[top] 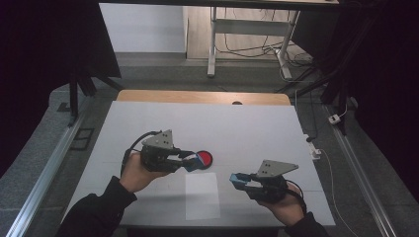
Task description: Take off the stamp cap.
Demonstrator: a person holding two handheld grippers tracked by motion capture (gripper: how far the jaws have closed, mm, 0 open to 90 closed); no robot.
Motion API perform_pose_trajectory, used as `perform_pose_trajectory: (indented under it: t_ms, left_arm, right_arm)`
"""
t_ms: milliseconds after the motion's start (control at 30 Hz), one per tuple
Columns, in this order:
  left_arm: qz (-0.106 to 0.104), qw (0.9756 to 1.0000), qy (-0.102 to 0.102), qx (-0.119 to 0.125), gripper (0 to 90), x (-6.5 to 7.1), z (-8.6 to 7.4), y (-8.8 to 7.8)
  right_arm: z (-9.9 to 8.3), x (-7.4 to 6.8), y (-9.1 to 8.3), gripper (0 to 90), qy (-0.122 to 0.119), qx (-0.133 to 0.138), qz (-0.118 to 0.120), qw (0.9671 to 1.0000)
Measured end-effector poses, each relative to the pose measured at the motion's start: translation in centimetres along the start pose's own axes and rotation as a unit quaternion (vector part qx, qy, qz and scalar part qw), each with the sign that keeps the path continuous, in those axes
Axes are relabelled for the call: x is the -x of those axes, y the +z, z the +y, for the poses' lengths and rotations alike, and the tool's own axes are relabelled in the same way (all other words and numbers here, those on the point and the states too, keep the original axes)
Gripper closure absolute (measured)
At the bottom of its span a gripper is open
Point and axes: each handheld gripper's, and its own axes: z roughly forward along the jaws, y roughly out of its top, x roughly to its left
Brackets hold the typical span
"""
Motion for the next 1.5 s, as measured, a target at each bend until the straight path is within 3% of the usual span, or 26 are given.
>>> perform_pose_trajectory:
  t_ms: [500, 1133, 1500]
  left_arm:
    - [0.011, 0.9999, -0.007, 0.003, 70.4, -0.1, 0.0, -0.1]
    - [0.02, 0.9997, -0.015, 0.004, 70.4, -0.3, 0.0, 0.0]
    - [0.02, 0.9997, -0.017, 0.002, 70.4, -0.3, 0.0, 0.1]
  right_arm:
    - [-2.3, 0.5, -2.9, 68.5, 0.035, 0.002, -0.043, 0.9985]
    - [-5.2, 0.9, -6.3, 68.4, 0.083, 0.003, -0.114, 0.9899]
    - [-6.0, 1.1, -6.7, 68.4, 0.1, -0.009, -0.118, 0.9879]
